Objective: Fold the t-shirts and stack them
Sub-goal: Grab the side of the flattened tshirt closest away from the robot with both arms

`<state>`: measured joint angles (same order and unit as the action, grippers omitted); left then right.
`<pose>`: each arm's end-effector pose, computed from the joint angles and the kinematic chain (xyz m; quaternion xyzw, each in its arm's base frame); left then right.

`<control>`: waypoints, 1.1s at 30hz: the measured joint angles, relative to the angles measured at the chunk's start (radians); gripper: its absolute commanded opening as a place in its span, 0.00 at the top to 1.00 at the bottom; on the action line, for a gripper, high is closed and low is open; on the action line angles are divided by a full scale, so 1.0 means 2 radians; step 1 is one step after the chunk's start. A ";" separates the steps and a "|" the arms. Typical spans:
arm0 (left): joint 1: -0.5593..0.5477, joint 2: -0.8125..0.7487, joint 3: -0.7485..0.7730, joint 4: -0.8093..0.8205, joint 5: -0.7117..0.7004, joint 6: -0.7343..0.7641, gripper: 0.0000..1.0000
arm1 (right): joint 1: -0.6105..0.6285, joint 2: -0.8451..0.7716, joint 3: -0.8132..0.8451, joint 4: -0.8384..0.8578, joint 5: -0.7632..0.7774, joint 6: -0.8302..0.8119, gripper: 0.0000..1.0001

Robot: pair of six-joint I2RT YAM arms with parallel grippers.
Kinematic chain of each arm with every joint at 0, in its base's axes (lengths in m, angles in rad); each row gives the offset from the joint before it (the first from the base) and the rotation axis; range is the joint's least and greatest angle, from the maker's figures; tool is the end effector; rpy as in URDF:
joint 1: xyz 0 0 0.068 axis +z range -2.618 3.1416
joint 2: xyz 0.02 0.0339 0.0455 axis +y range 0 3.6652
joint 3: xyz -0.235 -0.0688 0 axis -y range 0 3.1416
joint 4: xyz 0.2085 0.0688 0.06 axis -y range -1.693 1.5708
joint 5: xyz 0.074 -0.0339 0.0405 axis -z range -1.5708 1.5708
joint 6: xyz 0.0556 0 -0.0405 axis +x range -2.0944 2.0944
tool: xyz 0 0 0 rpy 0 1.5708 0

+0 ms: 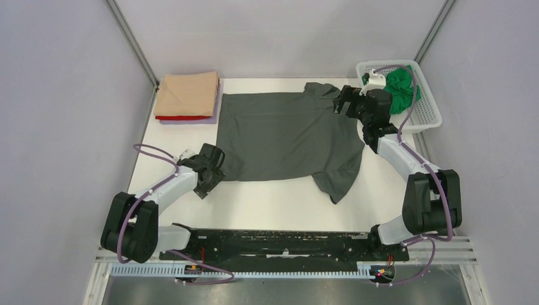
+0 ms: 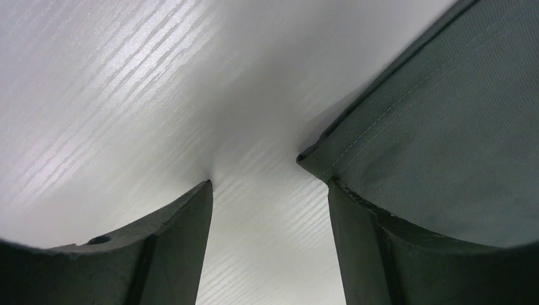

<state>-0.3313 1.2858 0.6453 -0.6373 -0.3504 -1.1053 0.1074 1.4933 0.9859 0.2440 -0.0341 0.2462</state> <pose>0.1891 -0.0449 0.1417 -0.3912 0.8925 0.0352 0.2217 0.3361 0.0381 0.2652 0.0447 0.7925 0.1203 0.5962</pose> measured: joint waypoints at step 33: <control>0.000 0.017 -0.008 0.089 0.011 -0.066 0.54 | 0.000 0.018 0.014 -0.046 -0.006 -0.049 0.02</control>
<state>-0.3313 1.3197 0.6289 -0.4599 -0.3283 -1.2373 0.1074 1.5299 1.0138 0.1513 -0.0460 0.1486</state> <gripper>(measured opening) 0.526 0.979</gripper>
